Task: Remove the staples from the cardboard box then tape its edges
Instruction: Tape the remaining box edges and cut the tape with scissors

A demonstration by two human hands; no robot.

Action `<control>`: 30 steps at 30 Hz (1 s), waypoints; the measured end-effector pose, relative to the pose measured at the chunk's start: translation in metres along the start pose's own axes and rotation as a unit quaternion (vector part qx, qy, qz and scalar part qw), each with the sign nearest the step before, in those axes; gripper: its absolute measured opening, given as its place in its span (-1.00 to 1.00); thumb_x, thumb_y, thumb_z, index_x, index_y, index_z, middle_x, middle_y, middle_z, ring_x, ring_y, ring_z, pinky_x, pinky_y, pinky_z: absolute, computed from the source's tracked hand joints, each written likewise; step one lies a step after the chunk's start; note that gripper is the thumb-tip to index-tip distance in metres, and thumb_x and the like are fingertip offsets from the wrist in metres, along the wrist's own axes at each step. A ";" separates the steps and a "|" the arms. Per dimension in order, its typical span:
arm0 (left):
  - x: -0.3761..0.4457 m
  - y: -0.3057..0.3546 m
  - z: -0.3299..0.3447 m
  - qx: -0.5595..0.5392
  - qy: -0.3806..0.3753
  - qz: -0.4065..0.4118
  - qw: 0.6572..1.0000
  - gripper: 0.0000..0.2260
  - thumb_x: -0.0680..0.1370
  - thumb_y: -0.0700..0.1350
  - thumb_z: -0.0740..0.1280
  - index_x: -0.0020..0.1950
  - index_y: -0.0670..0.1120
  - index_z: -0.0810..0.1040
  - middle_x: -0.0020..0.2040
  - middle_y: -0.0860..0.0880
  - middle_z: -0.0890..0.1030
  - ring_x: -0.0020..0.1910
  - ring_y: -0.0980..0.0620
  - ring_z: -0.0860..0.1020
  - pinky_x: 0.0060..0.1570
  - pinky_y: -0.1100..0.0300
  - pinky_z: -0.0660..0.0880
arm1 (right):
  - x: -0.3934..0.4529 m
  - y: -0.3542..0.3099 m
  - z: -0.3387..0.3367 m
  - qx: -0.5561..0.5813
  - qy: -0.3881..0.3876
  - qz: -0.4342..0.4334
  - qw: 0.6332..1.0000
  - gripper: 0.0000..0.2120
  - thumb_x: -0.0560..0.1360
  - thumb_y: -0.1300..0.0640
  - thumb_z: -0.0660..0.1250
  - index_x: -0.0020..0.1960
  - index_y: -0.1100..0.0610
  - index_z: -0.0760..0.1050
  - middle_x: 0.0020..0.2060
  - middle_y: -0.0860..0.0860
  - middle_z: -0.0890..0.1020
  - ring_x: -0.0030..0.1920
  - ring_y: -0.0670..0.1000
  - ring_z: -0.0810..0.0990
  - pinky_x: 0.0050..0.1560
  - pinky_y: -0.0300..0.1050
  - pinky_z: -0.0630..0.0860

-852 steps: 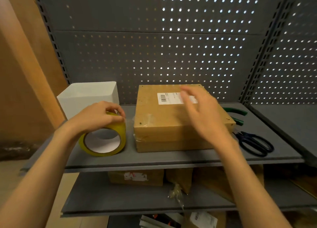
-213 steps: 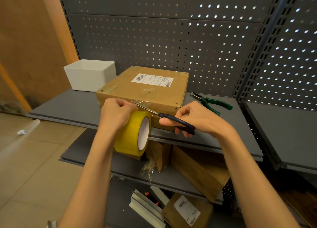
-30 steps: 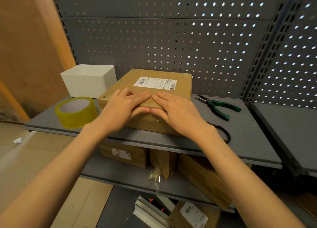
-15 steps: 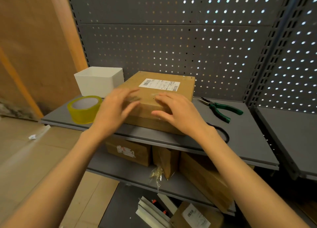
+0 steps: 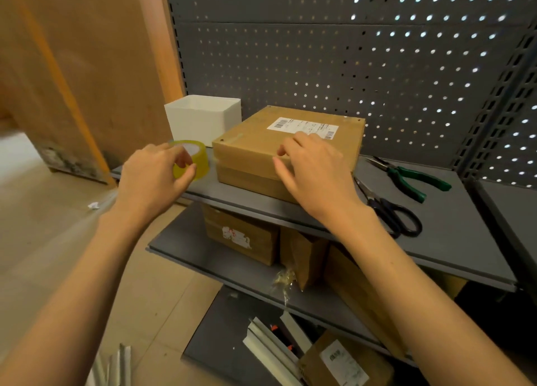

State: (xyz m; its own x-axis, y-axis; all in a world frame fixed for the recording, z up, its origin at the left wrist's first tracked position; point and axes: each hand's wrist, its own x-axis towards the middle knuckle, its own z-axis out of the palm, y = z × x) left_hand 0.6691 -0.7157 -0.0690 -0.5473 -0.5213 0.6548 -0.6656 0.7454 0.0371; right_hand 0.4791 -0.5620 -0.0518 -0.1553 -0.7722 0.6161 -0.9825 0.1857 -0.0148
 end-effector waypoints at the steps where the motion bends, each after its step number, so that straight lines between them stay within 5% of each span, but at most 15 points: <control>1: 0.001 -0.004 0.002 -0.002 -0.008 0.000 1.000 -0.87 0.48 -0.07 0.36 -0.14 -0.13 0.59 -0.21 -0.11 0.60 -0.21 -0.19 0.52 -0.33 0.08 0.35 | 0.003 -0.005 0.002 0.001 0.001 0.003 1.000 -0.80 0.59 0.04 0.15 0.04 0.11 0.49 -0.02 0.01 0.56 -0.01 0.00 0.49 -0.11 -0.21 0.28; 11: 0.033 -0.070 0.047 -0.103 -0.171 0.051 0.979 -0.65 0.47 -0.13 0.38 0.23 -0.17 0.47 0.16 -0.16 0.55 0.15 -0.15 0.46 0.08 0.00 0.39 | 0.035 -0.056 0.032 0.016 0.012 0.072 0.997 -0.82 0.57 0.05 0.17 0.01 0.09 0.51 -0.07 -0.01 0.55 -0.04 -0.02 0.49 -0.13 -0.23 0.29; 14: 0.040 -0.080 0.062 -0.115 -0.224 0.076 0.965 -0.62 0.48 -0.07 0.38 0.24 -0.19 0.46 0.07 -0.22 0.60 0.05 -0.19 0.53 -0.06 0.00 0.43 | 0.036 -0.063 0.040 0.011 0.008 0.100 0.995 -0.82 0.57 0.05 0.18 0.00 0.10 0.52 -0.09 -0.01 0.55 -0.05 -0.02 0.49 -0.13 -0.21 0.28; 16: 0.043 -0.085 0.066 -0.098 -0.210 0.096 0.968 -0.64 0.48 -0.02 0.37 0.17 -0.21 0.51 -0.06 -0.25 0.62 -0.08 -0.23 0.54 -0.24 0.05 0.35 | 0.035 -0.067 0.044 0.015 0.013 0.122 0.992 -0.82 0.57 0.05 0.19 0.00 0.10 0.52 -0.11 -0.02 0.54 -0.08 -0.04 0.47 -0.16 -0.22 0.26; 22: 0.047 -0.081 0.053 -0.229 -0.142 0.032 0.962 -0.58 0.48 -0.01 0.39 0.26 -0.20 0.48 0.05 -0.27 0.58 0.02 -0.25 0.52 -0.16 0.08 0.34 | 0.036 -0.083 0.046 0.100 0.020 0.151 0.983 -0.88 0.55 0.07 0.25 -0.05 0.07 0.54 -0.19 -0.13 0.45 -0.13 -0.11 0.44 -0.18 -0.19 0.35; 25: 0.052 -0.072 0.029 -0.323 -0.080 0.019 0.943 -0.86 0.49 -0.03 0.38 -0.10 -0.09 0.55 -0.27 -0.11 0.52 -0.25 0.01 0.50 -0.31 0.21 0.28 | 0.043 -0.090 0.036 0.197 0.038 0.151 0.968 -0.92 0.52 0.12 0.31 -0.05 0.08 0.57 -0.16 -0.09 0.58 -0.10 -0.13 0.52 -0.07 -0.24 0.45; 27: 0.054 -0.062 0.011 -0.381 -0.066 0.004 0.922 -0.78 0.49 -0.05 0.38 -0.31 0.00 0.42 -0.41 0.02 0.39 -0.42 0.19 0.39 -0.43 0.35 0.25 | 0.048 -0.096 0.026 0.272 0.070 0.150 0.948 -0.93 0.49 0.14 0.36 -0.04 0.08 0.59 -0.14 -0.09 0.62 -0.09 -0.16 0.55 -0.05 -0.32 0.45; 30: 0.052 -0.044 -0.009 -0.480 -0.077 -0.028 0.873 -0.83 0.49 -0.04 0.38 -0.20 -0.12 0.51 -0.38 0.01 0.42 -0.43 0.20 0.36 -0.40 0.34 0.29 | 0.052 -0.103 0.014 0.347 0.114 0.143 0.920 -0.90 0.46 0.15 0.40 -0.02 0.08 0.61 -0.11 -0.05 0.65 -0.05 -0.14 0.57 0.01 -0.21 0.48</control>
State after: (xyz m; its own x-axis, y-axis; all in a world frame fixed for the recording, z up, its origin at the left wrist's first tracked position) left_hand 0.6745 -0.7723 -0.0297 -0.6376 -0.5633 0.5254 -0.0014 0.6829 0.7305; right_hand 0.5707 -0.6294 -0.0294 -0.4705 -0.5893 0.6568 -0.7456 -0.1326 -0.6531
